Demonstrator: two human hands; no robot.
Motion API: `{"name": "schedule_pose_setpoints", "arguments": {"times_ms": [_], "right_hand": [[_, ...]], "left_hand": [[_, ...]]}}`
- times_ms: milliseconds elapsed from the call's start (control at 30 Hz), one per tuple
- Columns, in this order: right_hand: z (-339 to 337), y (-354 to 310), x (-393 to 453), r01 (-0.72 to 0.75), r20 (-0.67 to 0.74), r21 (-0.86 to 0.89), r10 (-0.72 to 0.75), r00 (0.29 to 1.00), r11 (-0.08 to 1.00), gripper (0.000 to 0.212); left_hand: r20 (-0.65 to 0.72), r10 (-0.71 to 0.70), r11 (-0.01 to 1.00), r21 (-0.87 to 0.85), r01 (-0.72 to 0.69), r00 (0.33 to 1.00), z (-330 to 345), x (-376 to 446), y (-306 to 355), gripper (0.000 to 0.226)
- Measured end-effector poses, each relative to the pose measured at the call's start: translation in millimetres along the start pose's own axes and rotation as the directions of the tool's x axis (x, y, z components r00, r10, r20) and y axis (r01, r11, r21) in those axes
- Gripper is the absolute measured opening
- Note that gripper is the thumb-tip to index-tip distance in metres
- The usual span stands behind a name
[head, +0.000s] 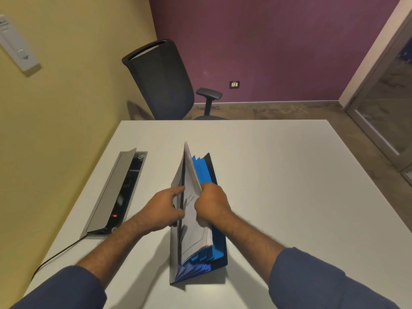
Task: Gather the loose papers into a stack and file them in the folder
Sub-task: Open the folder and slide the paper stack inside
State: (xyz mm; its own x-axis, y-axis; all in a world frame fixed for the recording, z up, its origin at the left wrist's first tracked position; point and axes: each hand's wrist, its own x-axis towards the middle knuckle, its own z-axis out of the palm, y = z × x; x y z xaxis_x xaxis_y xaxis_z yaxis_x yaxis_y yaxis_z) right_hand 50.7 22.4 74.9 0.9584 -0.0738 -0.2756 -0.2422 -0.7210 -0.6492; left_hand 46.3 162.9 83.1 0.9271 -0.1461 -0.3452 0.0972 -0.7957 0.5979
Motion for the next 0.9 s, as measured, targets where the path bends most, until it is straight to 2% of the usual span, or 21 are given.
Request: {"name": "schedule_pose_setpoints", "arguments": {"times_ms": [267, 467, 567, 733, 833, 900], "right_hand": [[4, 0, 3, -0.018, -0.057, 0.138, 0.026, 0.998, 0.99, 0.036], [4, 2, 9, -0.048, -0.055, 0.128, 0.055, 0.997, 0.991, 0.038], [14, 6, 6, -0.042, -0.008, 0.045, 0.042, 0.999, 0.998, 0.047], [30, 19, 3, -0.038, -0.019, 0.002, 0.038, 0.999, 0.999, 0.035], [31, 27, 4, -0.021, 0.072, -0.121, 0.03, 0.997, 0.992, 0.039], [32, 32, 2, -0.023, 0.095, -0.122, 0.035, 0.995, 0.992, 0.043]], "left_hand": [[-0.03, -0.017, 1.0, 0.004, 0.017, 0.999, 14, 7, 5, 0.08], [-0.031, -0.019, 1.0, 0.008, 0.019, 0.999, 21, 12, 3, 0.081], [-0.029, -0.009, 1.0, 0.003, 0.009, 1.0, 24, 13, 5, 0.083], [-0.036, -0.004, 1.0, 0.016, 0.005, 0.999, 28, 12, 5, 0.082], [-0.026, -0.007, 1.0, 0.008, 0.007, 1.0, 28, 12, 4, 0.084], [-0.018, 0.004, 1.0, 0.003, -0.004, 1.0, 29, 11, 3, 0.084]]}}
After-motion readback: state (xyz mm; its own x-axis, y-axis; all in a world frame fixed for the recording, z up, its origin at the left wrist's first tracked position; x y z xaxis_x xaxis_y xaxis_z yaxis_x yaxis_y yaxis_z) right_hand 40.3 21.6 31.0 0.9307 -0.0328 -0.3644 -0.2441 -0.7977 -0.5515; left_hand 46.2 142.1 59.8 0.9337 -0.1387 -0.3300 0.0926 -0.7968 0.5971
